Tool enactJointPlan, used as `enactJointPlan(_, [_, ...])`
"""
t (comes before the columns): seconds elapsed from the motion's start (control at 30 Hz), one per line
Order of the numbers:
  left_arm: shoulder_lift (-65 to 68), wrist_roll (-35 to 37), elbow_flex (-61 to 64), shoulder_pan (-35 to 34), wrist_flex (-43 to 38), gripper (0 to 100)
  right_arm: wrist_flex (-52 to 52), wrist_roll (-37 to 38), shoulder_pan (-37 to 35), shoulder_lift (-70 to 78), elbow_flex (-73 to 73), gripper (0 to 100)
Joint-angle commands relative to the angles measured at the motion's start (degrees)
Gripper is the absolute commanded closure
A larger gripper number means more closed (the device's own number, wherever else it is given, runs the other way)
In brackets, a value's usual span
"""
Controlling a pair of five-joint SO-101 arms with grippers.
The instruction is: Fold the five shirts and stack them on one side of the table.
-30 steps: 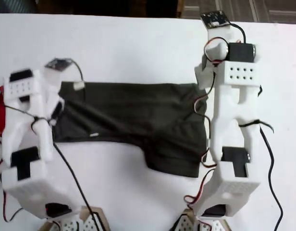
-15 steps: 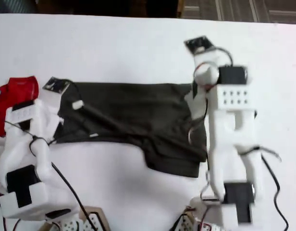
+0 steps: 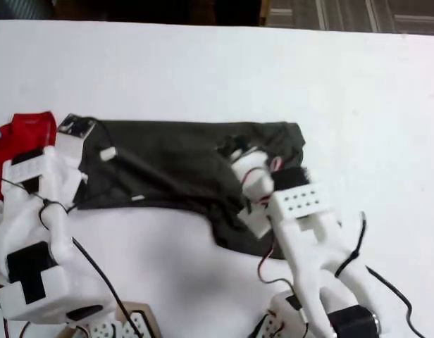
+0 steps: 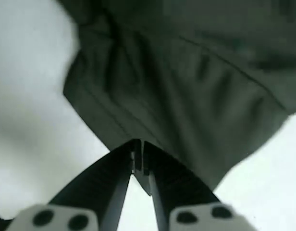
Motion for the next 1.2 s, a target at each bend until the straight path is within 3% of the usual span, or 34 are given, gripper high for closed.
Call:
enactJointPlan(0.0, [-2.29,5.63,0.57,0.53,-0.62,97,-1.63,0.35,-5.05,-2.51,1.67,96.1])
enactJointPlan(0.17, [-2.29,10.02,7.08,1.93,-7.03,97,-4.62,0.18,-8.13,-2.51,4.13,87.2])
enactJointPlan(0.27, [-2.99,10.2,10.33,2.9,-10.37,97,-5.32,0.09,-8.66,-2.51,4.57,89.6])
enactJointPlan(0.63, [-3.43,10.29,10.86,2.99,-10.55,97,-14.99,0.44,-8.13,-2.07,9.85,90.0])
enactJointPlan(0.83, [-3.43,10.29,10.86,2.9,-10.64,97,-20.62,0.53,-6.9,9.27,8.97,90.2])
enactJointPlan(1.03, [-3.43,10.29,10.95,2.81,-10.64,97,-18.51,0.53,-2.24,14.02,3.34,90.6])
enactJointPlan(1.17, [-3.43,10.29,10.95,2.81,-10.64,97,-17.1,0.53,0.57,14.02,0.7,98.7])
